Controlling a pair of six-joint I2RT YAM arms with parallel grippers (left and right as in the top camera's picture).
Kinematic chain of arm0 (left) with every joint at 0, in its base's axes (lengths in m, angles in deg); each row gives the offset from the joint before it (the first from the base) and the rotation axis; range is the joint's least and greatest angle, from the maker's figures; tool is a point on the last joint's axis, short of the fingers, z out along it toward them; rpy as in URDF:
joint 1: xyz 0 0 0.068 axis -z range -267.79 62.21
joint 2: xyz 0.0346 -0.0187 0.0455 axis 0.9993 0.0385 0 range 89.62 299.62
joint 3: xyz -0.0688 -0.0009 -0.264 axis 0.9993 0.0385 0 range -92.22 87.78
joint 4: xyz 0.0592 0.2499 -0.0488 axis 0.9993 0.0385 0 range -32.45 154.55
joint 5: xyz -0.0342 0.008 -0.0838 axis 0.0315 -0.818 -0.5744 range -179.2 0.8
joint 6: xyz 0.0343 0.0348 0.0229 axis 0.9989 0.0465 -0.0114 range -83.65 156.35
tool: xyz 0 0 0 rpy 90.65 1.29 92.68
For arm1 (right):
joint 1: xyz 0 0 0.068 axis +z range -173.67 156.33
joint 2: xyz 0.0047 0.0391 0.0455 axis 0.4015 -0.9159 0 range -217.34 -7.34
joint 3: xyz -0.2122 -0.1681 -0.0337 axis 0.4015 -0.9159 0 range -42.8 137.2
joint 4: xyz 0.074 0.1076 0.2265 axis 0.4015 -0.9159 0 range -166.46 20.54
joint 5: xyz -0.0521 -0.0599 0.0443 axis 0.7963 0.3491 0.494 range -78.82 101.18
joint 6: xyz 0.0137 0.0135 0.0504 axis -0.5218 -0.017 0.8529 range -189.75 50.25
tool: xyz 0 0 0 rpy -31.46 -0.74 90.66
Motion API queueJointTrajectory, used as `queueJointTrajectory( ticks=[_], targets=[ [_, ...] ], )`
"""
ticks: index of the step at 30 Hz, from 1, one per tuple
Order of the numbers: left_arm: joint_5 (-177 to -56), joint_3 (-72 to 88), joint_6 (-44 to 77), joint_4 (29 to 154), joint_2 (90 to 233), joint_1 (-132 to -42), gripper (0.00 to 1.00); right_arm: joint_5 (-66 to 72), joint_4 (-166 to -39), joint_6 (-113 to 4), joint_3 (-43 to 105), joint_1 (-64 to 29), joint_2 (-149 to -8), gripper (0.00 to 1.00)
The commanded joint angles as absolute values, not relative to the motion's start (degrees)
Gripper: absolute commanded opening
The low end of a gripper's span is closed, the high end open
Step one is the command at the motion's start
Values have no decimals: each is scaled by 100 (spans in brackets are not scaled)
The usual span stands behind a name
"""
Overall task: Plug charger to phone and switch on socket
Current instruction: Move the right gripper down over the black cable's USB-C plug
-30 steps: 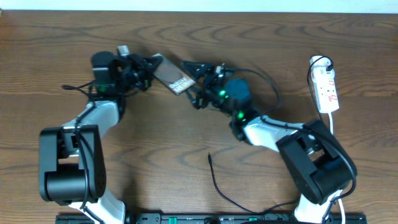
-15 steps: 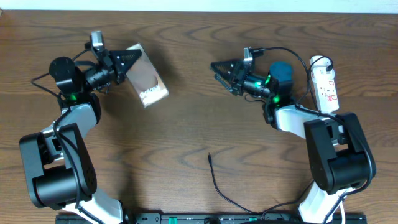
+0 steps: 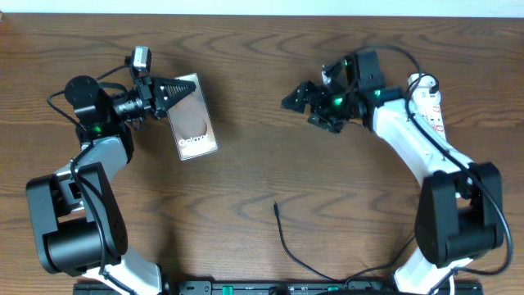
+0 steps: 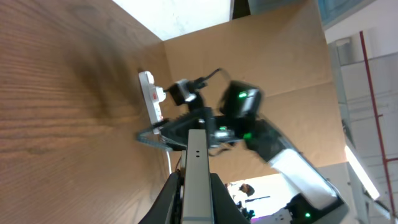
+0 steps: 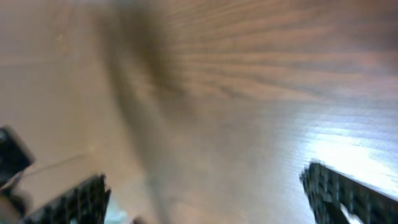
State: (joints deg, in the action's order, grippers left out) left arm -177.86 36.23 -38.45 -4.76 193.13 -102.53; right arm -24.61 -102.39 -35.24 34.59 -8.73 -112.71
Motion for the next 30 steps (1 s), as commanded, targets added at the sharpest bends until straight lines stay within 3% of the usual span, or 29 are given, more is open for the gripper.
queueJointTrajectory(
  ticks=[1, 6, 11, 19, 30],
  targets=[
    [-17924, 3581, -3489, -539, 19236, -10256, 7, -1110, -11258, -4379, 4095, -559, -11030, 99],
    [-17924, 3581, -3325, -537, 19236, -10256, 7, -360, -12648, -4270, 4176, 113, -11063, 99],
    [-17924, 3581, -3262, -537, 19236, -10282, 7, 923, -13518, -3225, 4112, 1127, -11124, 99],
    [-17922, 3581, -3290, -401, 19236, -11108, 8, 1537, -13546, -1900, 3760, 2543, -11124, 99],
    [-17922, 3592, -3262, -128, 19236, -11397, 8, 1513, -13078, -1739, 3345, 2786, -11174, 99]
  ],
)
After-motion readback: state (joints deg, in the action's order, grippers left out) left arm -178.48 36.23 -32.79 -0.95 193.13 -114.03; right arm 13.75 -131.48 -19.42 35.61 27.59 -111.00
